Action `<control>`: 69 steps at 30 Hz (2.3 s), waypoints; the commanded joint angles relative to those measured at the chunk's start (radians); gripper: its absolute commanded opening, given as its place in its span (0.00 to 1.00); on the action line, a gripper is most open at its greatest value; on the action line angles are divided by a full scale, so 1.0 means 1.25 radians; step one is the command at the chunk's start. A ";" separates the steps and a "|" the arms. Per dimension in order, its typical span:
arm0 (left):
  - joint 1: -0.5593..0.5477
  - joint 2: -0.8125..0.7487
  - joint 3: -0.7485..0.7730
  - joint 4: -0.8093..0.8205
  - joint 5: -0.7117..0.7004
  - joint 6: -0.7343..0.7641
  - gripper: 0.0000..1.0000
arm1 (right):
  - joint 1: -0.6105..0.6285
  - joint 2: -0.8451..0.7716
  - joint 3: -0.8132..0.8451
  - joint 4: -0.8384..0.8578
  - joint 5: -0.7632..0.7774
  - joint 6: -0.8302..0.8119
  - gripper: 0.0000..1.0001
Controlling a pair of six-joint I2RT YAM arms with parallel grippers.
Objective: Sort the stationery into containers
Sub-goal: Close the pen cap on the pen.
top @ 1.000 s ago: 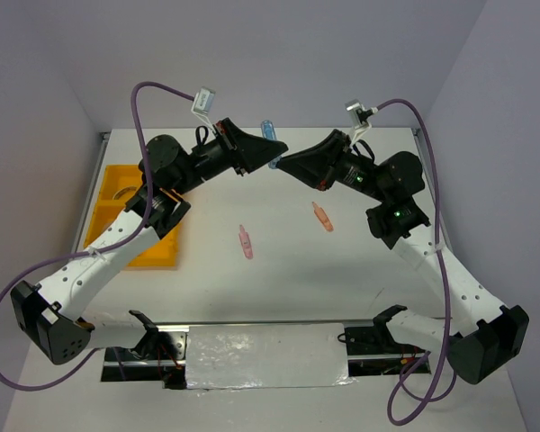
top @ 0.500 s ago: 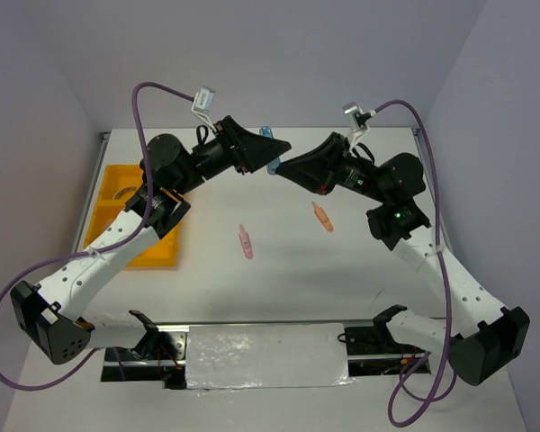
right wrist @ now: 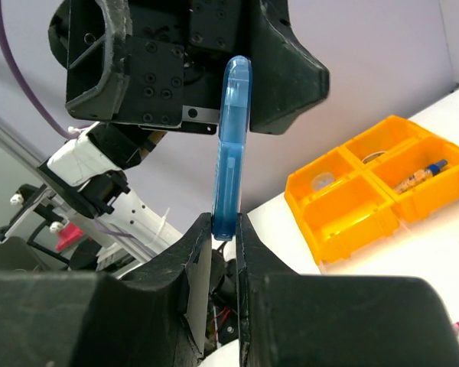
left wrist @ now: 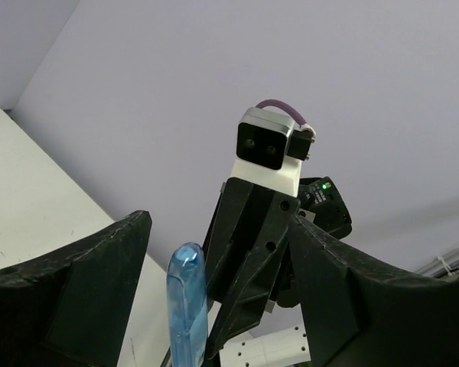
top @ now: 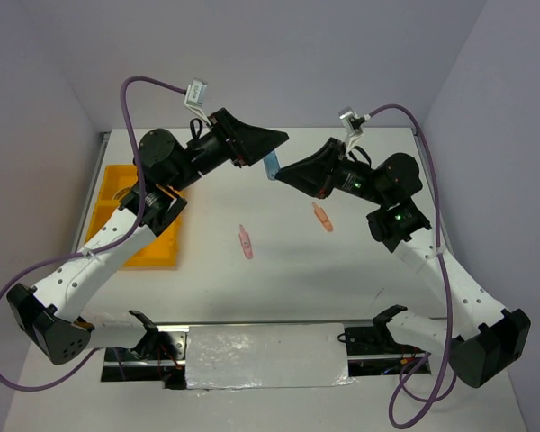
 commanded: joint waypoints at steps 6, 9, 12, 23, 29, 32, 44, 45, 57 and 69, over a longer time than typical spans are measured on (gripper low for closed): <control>0.004 -0.025 0.007 0.045 0.035 0.019 0.50 | 0.001 -0.027 0.008 -0.003 0.008 -0.012 0.00; 0.004 -0.022 0.002 0.034 0.040 0.016 0.24 | 0.002 -0.024 0.017 -0.003 0.008 -0.008 0.00; 0.004 -0.021 -0.001 0.020 0.039 0.009 0.03 | 0.001 -0.023 0.030 -0.006 0.009 -0.007 0.00; 0.004 -0.036 -0.037 0.010 -0.010 -0.047 0.00 | 0.002 -0.005 0.025 0.066 -0.007 0.057 0.24; 0.004 -0.036 -0.044 0.001 -0.026 -0.056 0.00 | 0.005 0.007 0.030 0.085 -0.010 0.077 0.43; 0.004 -0.032 -0.043 0.004 -0.027 -0.057 0.00 | 0.010 0.012 0.031 0.090 -0.009 0.080 0.50; 0.004 -0.020 -0.036 0.044 0.002 -0.059 0.00 | 0.021 0.038 0.049 0.043 0.002 0.051 0.56; 0.004 -0.018 -0.036 0.050 0.008 -0.060 0.00 | 0.021 0.041 0.053 0.044 -0.001 0.056 0.53; 0.004 -0.012 -0.048 0.071 0.017 -0.048 0.00 | 0.022 0.077 0.100 0.066 -0.015 0.117 0.00; -0.038 -0.048 -0.163 0.086 0.025 -0.035 0.00 | 0.021 0.169 0.267 0.049 0.082 0.169 0.00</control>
